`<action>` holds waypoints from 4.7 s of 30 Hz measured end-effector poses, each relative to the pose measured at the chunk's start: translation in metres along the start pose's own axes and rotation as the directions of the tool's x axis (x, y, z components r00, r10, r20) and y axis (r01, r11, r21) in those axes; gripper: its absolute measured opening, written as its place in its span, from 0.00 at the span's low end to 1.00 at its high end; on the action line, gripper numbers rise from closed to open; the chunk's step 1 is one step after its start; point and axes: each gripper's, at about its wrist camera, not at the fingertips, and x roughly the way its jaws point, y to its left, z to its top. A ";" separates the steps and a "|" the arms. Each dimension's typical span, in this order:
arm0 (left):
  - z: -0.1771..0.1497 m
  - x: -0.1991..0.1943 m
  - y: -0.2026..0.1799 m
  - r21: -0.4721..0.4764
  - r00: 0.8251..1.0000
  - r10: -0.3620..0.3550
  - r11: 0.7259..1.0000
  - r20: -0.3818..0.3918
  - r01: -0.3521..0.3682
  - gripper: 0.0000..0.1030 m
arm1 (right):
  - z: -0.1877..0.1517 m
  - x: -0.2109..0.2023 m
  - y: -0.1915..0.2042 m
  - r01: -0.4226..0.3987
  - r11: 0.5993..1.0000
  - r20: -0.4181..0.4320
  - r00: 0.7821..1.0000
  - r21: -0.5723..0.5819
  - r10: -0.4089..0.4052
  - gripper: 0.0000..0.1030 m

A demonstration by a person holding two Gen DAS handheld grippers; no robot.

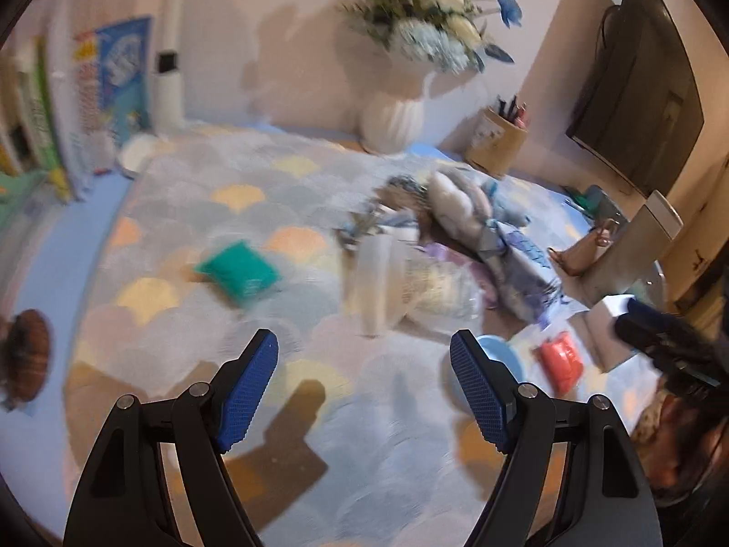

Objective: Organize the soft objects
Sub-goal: 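Grasp the white wet-wipes bag with the left gripper while the right gripper grasps the Dofi packet, then carry the wipes bag with the left gripper while the right gripper carries the Dofi packet to the bowl, then open the left gripper over the bowl while the right gripper releases the Dofi packet into it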

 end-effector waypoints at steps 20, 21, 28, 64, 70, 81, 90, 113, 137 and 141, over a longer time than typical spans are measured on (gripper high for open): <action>0.019 0.101 -0.034 0.091 0.994 0.006 0.996 -0.111 0.004 0.69 | 0.039 0.115 0.001 -0.066 0.997 -0.165 0.984 0.038 0.071 0.73; 0.018 0.101 -0.034 0.088 0.994 -0.003 0.996 -0.108 0.013 0.62 | 0.039 0.117 -0.002 -0.083 0.995 -0.165 0.982 0.059 0.091 0.73; 0.018 0.089 -0.035 0.088 0.999 -0.004 0.996 -0.048 0.008 0.44 | 0.031 0.116 -0.009 -0.113 0.986 -0.138 0.982 0.126 0.130 0.47; -0.011 -0.005 -0.181 0.355 0.982 -0.177 0.924 0.068 0.143 0.44 | -0.013 -0.036 -0.064 -0.009 0.968 -0.050 0.999 0.249 0.022 0.42; -0.010 -0.006 -0.241 0.435 0.972 -0.227 0.882 0.057 0.180 0.44 | -0.026 -0.071 -0.108 0.072 0.950 -0.008 0.997 0.304 -0.073 0.42; -0.006 0.017 -0.354 0.559 0.952 -0.305 0.790 0.002 0.252 0.44 | -0.032 -0.120 -0.198 0.229 0.882 0.030 0.964 0.412 -0.264 0.42; 0.009 0.042 -0.417 0.606 0.948 -0.319 0.757 0.015 0.245 0.43 | -0.011 -0.121 -0.258 0.317 0.837 0.018 0.932 0.445 -0.362 0.42; 0.024 0.105 -0.483 0.605 0.981 -0.180 0.790 0.077 0.098 0.51 | -0.014 -0.091 -0.340 0.525 0.713 -0.166 0.843 0.465 -0.512 0.45; 0.008 0.026 -0.423 0.507 0.935 -0.355 0.804 -0.011 0.311 0.69 | -0.003 -0.167 -0.271 0.512 0.745 -0.004 0.825 0.428 -0.565 0.56; 0.011 0.030 -0.416 0.487 0.925 -0.377 0.801 -0.040 0.348 0.71 | 0.000 -0.169 -0.259 0.504 0.755 0.009 0.829 0.419 -0.559 0.56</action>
